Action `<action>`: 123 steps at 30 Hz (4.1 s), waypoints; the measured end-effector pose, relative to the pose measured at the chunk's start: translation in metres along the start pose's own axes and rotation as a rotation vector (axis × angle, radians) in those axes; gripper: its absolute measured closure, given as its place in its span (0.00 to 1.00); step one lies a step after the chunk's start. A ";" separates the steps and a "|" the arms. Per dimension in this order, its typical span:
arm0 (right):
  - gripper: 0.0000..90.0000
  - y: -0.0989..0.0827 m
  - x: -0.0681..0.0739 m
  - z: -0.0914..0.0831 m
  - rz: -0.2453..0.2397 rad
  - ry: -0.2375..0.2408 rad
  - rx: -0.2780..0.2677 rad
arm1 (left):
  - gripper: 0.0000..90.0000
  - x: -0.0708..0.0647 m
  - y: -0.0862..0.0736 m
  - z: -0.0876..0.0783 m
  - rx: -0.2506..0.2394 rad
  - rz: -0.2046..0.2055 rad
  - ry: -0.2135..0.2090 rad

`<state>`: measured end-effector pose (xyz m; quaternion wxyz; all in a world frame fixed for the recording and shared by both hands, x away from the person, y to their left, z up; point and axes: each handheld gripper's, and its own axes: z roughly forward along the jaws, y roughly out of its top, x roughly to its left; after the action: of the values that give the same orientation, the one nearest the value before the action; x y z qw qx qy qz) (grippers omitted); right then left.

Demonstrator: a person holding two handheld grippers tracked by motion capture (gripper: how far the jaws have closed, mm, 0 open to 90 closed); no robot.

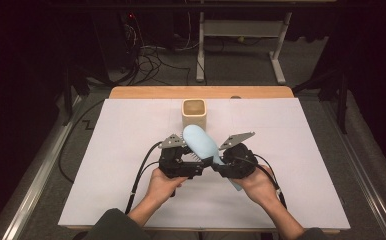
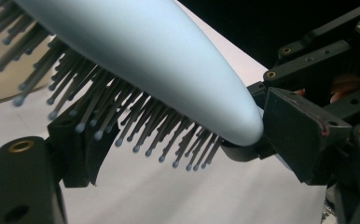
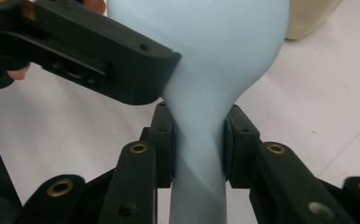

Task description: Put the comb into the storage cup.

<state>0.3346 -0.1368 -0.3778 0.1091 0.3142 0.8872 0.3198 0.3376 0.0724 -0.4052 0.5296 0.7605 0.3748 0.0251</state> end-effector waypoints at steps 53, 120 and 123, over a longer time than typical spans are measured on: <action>0.78 0.013 0.011 0.015 -0.046 0.020 -0.020 | 0.54 -0.004 0.022 -0.021 0.088 0.074 -0.017; 0.45 -0.076 -0.036 -0.038 0.141 -0.097 -0.279 | 0.61 0.001 0.053 -0.044 0.042 0.129 0.025; 0.45 -0.081 -0.038 -0.041 0.145 -0.101 -0.287 | 0.61 0.001 0.054 -0.046 0.037 0.130 0.028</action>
<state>0.3089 -0.2293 -0.3979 0.1739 0.3743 0.8009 0.4338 0.3472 0.1008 -0.3409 0.5073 0.7925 0.3325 0.0633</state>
